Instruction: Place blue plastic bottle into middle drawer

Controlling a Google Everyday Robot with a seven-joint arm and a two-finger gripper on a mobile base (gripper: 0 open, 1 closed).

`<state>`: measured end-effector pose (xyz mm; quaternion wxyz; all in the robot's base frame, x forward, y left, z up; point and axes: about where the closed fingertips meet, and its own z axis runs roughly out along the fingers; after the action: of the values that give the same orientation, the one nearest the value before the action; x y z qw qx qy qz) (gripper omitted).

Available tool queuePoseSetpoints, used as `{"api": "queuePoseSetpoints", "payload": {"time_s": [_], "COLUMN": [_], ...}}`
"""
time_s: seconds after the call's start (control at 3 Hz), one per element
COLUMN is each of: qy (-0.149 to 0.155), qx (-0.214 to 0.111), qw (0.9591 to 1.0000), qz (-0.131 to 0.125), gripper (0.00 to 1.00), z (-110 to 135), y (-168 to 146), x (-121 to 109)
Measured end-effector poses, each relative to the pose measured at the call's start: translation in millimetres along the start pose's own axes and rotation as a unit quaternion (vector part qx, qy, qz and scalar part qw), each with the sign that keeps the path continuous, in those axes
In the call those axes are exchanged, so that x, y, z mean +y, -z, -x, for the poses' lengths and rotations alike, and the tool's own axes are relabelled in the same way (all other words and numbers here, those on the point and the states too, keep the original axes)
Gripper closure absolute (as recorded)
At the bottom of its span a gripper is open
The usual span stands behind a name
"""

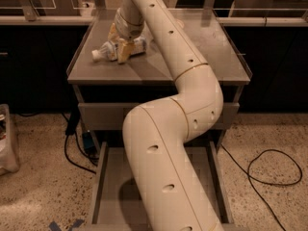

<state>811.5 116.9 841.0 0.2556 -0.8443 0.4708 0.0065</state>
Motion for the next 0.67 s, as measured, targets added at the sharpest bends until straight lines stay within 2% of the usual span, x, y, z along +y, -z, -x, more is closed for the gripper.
{"api": "queuePoseSetpoints", "payload": {"time_s": [0.67], "qy": [0.000], "qx": [0.000], "qw": [1.0000], "qz": [0.000], "gripper": [0.89], "z": [0.7], "y": [0.9], "x": [-0.1]}}
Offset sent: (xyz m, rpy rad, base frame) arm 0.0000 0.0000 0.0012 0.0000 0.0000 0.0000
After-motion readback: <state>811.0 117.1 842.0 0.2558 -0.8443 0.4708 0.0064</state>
